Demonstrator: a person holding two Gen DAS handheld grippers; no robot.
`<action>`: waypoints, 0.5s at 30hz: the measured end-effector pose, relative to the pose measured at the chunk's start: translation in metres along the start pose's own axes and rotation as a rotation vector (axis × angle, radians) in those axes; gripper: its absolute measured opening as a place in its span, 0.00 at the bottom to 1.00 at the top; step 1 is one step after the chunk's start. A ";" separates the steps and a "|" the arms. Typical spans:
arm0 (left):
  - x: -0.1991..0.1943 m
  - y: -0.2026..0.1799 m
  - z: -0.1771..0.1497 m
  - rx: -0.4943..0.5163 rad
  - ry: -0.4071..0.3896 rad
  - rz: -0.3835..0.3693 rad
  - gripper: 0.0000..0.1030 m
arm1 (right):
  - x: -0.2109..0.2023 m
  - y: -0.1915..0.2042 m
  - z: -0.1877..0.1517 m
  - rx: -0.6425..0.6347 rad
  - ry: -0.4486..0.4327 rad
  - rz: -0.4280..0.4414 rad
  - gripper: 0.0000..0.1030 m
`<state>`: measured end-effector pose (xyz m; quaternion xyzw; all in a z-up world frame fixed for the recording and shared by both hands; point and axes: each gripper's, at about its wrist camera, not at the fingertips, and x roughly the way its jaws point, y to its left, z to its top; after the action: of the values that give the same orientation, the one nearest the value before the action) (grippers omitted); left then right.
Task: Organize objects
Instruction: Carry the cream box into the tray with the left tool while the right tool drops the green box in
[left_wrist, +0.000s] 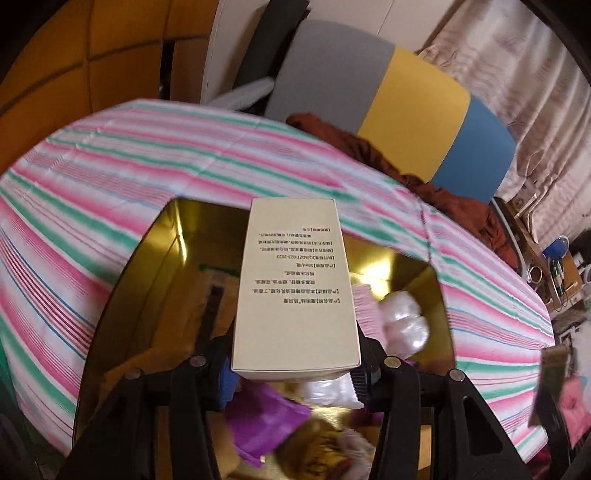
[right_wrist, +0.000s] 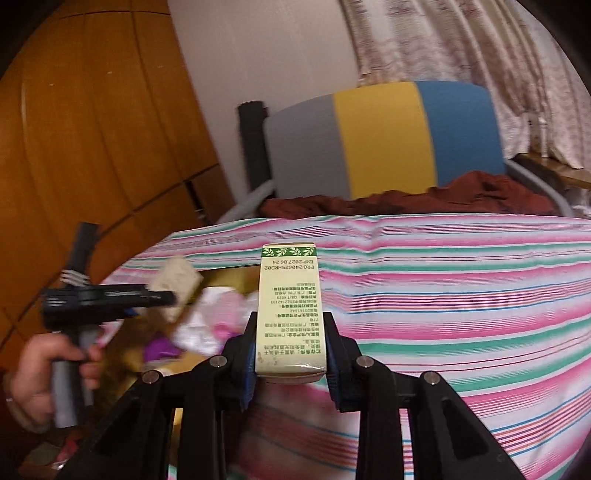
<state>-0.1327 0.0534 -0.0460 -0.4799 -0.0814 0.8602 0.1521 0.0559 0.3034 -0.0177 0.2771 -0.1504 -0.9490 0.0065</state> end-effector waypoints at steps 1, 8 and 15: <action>0.002 0.003 0.001 -0.005 0.003 0.008 0.49 | 0.001 0.006 0.001 -0.003 0.005 0.015 0.29; 0.014 0.016 0.006 0.003 0.011 0.065 0.64 | 0.002 0.038 -0.004 -0.058 0.025 0.070 0.29; -0.014 0.015 0.002 -0.055 -0.057 0.017 0.87 | 0.003 0.049 -0.010 -0.060 0.067 0.112 0.29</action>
<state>-0.1304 0.0345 -0.0378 -0.4597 -0.1054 0.8722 0.1293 0.0549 0.2538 -0.0134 0.2994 -0.1370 -0.9414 0.0728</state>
